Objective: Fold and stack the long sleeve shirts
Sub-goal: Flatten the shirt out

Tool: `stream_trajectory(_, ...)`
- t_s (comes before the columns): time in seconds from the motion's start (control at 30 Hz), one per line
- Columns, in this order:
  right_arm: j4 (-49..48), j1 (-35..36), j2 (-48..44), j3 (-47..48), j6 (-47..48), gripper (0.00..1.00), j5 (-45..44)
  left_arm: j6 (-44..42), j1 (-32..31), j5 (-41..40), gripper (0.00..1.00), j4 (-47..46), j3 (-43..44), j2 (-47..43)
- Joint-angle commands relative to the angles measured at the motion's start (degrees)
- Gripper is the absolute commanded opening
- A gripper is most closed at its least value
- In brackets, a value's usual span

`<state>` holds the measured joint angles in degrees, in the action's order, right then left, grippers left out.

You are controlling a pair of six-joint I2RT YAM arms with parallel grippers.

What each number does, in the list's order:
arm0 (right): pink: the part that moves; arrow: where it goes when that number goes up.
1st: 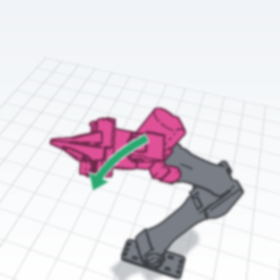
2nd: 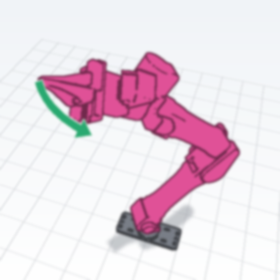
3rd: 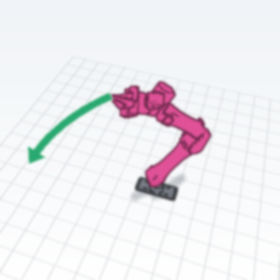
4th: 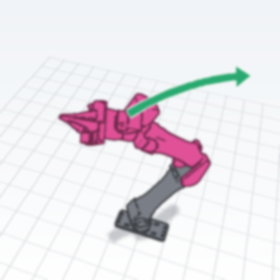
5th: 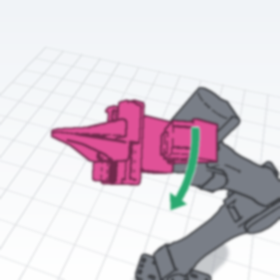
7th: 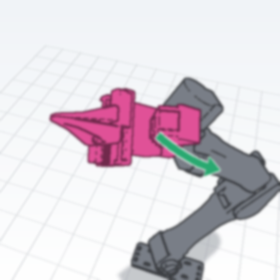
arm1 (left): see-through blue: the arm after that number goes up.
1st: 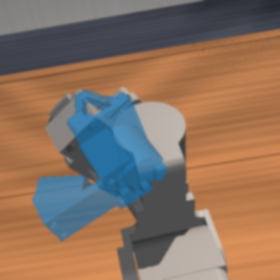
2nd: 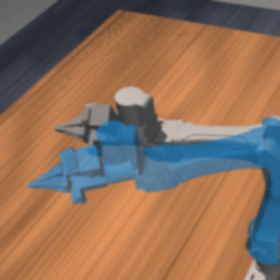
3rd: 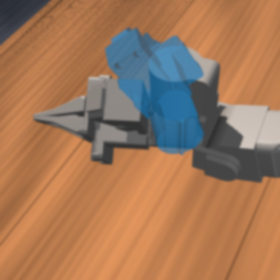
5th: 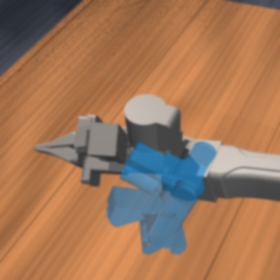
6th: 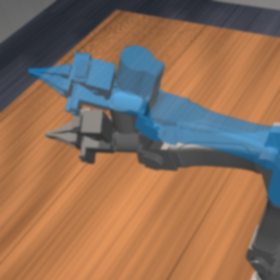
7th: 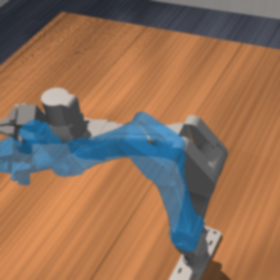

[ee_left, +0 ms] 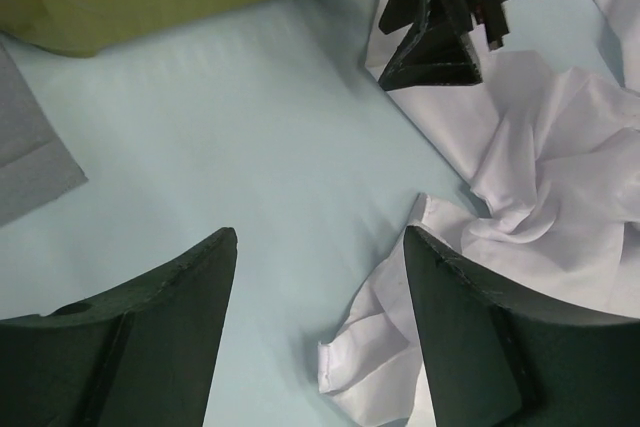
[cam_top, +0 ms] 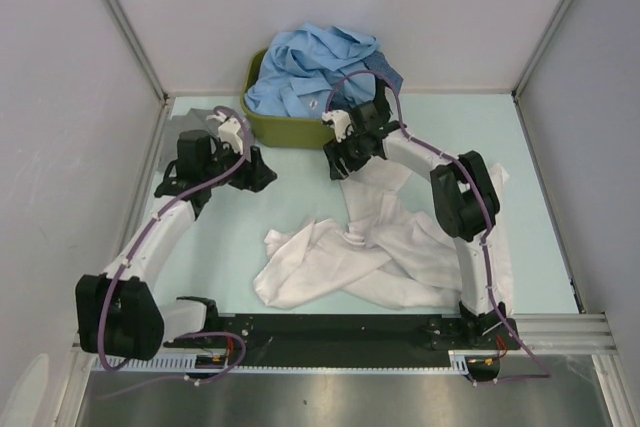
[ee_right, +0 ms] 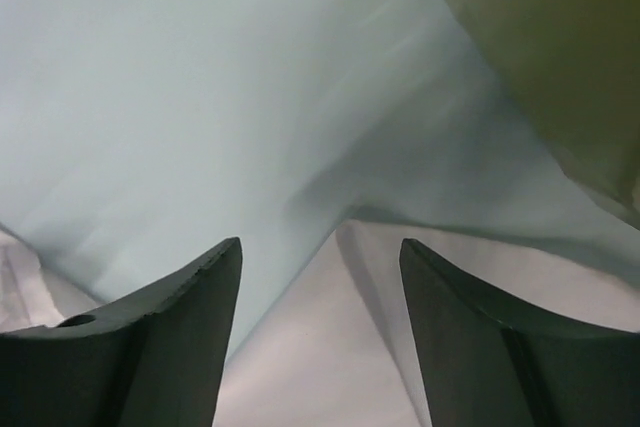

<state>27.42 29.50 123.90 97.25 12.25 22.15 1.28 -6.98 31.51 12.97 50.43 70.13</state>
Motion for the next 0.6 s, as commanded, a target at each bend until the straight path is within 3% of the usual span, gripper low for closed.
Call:
stream_trajectory(0.0, -1.46, 0.91, -5.73, -11.77, -0.91, 0.72, -7.29, -2.42, 0.83, 1.18, 0.73, -0.4, 1.07, -4.29)
stream_trajectory(0.03, -7.41, 0.83, -7.77, -14.69, -1.43, 0.73, -8.52, -2.33, 0.83, 1.19, 0.73, -0.4, 0.2, -4.47)
stream_trajectory(0.2, -12.73, -0.57, -16.13, -19.37, -0.3, 0.72, -9.76, -1.81, 0.83, 0.92, 0.74, -0.93, -1.83, -6.4)
stream_trajectory(0.33, -18.44, -1.46, -22.55, -26.21, 5.67, 0.71, -4.69, -1.98, 0.83, 0.75, 0.74, -1.02, -2.01, -6.41)
stream_trajectory(0.57, -16.35, 0.3, -17.21, -23.17, 10.69, 0.73, 1.31, -2.95, 0.92, -0.83, 0.74, -0.58, -1.39, -6.14)
